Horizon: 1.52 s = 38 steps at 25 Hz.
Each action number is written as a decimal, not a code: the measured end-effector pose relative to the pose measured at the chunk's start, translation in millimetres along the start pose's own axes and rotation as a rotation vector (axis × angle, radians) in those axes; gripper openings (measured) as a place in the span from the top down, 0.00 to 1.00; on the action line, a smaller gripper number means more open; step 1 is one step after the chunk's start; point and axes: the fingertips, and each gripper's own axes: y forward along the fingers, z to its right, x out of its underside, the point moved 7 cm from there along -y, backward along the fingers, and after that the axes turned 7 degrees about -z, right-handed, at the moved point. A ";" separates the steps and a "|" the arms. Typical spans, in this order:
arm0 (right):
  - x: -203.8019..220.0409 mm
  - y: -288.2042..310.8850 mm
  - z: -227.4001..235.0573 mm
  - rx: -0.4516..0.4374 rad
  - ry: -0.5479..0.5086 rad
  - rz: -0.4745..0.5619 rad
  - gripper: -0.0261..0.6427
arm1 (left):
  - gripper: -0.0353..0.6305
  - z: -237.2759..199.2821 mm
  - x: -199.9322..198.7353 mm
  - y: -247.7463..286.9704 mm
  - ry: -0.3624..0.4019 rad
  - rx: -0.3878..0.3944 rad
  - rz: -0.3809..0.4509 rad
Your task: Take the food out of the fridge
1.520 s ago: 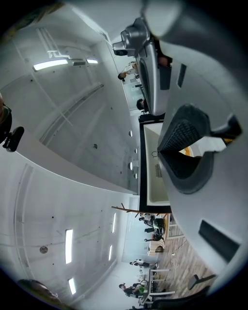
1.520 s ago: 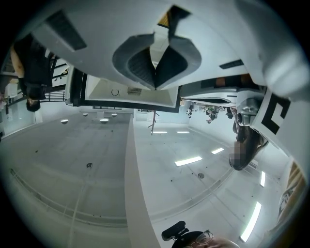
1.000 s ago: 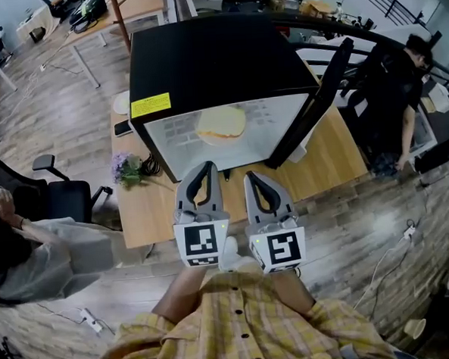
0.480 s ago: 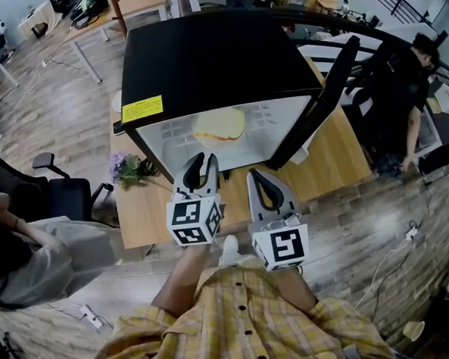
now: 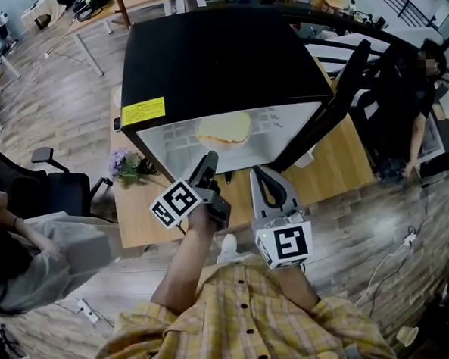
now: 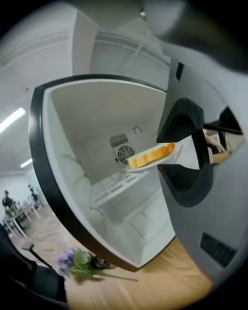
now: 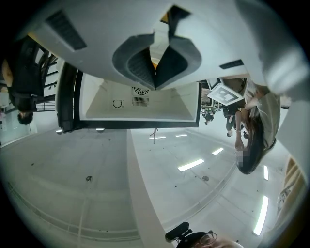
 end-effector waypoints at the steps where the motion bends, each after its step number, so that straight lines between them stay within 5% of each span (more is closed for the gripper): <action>1: 0.0 2.1 0.4 -0.003 -0.003 -0.003 0.95 | 0.75 -6.3 0.2 2.9 -0.086 0.017 0.009; 3: 1.0 5.8 1.4 -0.010 -0.010 -0.008 0.95 | 0.75 -16.7 1.2 8.3 -0.209 0.033 0.032; 9: 0.8 12.9 7.5 -0.008 -0.019 -0.014 0.95 | 0.75 -28.3 2.7 21.5 -0.320 0.039 0.078; 21: 1.7 19.7 12.8 0.001 -0.008 -0.013 0.95 | 0.86 -33.8 -2.0 37.9 -0.410 0.097 0.088; 38: 4.2 12.0 7.7 0.017 0.027 -0.012 0.95 | 0.92 -11.7 5.5 8.6 -0.417 0.093 0.085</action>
